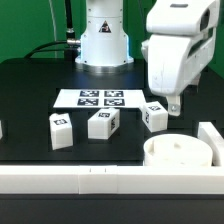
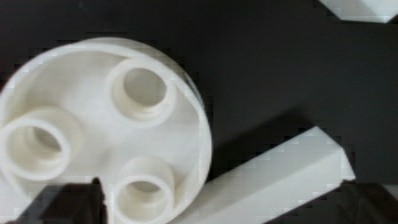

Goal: Assemble stool

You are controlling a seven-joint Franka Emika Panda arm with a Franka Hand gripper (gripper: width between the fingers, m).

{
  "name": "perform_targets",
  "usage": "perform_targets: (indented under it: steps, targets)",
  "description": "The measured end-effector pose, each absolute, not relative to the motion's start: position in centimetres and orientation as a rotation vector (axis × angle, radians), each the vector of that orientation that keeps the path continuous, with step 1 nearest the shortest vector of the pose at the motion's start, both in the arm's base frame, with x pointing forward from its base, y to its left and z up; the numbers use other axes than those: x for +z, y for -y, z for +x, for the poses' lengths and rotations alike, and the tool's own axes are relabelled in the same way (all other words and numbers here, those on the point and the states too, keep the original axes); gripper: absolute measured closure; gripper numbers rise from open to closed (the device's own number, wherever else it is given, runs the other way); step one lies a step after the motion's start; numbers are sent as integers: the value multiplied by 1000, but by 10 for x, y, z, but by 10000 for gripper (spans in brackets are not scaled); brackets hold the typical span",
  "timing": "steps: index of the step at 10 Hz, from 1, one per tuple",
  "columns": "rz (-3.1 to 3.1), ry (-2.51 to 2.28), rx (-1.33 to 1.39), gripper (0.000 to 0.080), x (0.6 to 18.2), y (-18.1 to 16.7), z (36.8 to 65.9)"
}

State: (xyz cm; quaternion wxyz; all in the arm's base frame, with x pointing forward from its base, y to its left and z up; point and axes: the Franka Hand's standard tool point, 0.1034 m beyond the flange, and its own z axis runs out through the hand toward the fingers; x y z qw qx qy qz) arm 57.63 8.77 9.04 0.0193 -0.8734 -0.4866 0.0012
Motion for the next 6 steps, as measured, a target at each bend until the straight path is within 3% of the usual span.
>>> perform_targets:
  steps: [2,6]
  targets:
    - [-2745,1473,10,150,105,-77,557]
    - [-2798,1362,21,150,104,-76,551]
